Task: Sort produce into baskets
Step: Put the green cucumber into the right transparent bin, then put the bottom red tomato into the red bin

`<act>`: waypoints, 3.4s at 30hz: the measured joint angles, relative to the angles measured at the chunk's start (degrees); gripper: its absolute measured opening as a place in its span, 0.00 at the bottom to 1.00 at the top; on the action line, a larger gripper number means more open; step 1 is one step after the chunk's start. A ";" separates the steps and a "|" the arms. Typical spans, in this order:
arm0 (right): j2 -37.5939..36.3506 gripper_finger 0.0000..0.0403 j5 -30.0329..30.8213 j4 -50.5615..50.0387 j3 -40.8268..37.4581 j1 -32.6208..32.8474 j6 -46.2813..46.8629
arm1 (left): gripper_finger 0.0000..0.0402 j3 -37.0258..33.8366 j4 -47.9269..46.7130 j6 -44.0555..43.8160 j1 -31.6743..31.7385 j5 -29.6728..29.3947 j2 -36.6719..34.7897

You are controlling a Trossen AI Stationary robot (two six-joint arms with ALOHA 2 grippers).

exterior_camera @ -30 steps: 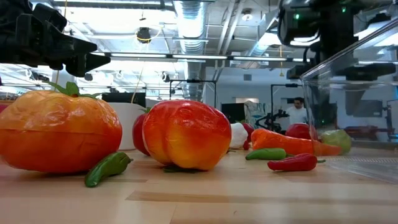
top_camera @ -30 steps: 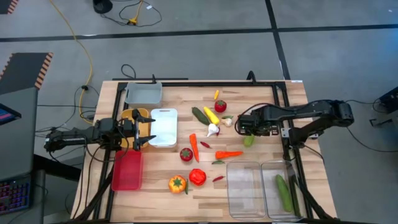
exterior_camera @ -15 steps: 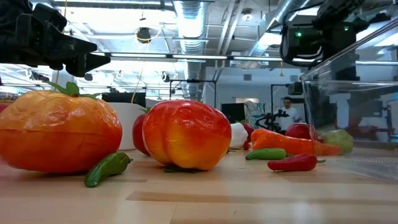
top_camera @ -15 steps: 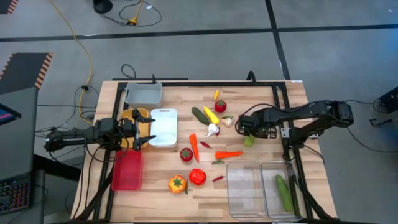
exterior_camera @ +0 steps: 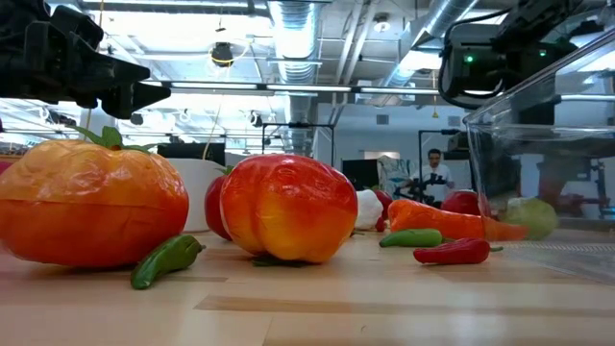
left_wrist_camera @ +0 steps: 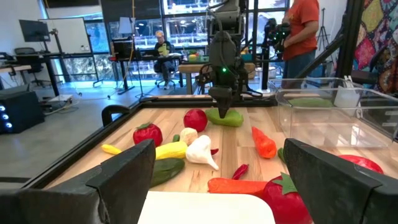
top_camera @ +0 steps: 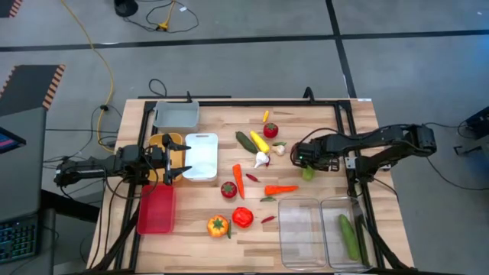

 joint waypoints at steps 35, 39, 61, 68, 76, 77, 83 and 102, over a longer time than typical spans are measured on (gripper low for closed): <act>-20.42 0.39 -2.89 -0.98 -0.39 0.46 -7.54 | 0.85 0.02 0.00 0.00 0.00 0.02 -0.02; -26.09 0.39 -6.17 0.79 -0.37 3.80 -8.61 | 0.85 0.01 0.02 0.00 0.00 0.00 0.00; -32.87 0.39 -6.28 18.16 -0.19 41.78 14.40 | 0.85 0.01 0.02 -0.04 0.00 0.00 0.00; -30.46 0.39 -6.31 17.27 -0.17 52.18 29.44 | 0.85 0.01 0.02 -0.04 0.00 0.00 0.00; -27.56 0.39 -6.34 14.61 3.35 61.44 38.86 | 0.85 0.01 0.01 -0.14 0.00 0.00 -0.02; -27.06 0.39 -6.33 14.02 3.56 62.37 40.31 | 0.85 0.02 0.02 -0.17 0.00 0.00 -0.02; -24.22 0.39 -8.10 13.73 3.58 65.61 43.66 | 0.85 0.01 0.02 -0.22 0.00 0.00 -0.01; -20.42 0.56 -10.28 16.49 3.58 60.98 40.29 | 0.85 0.00 0.02 -0.22 0.00 0.00 0.00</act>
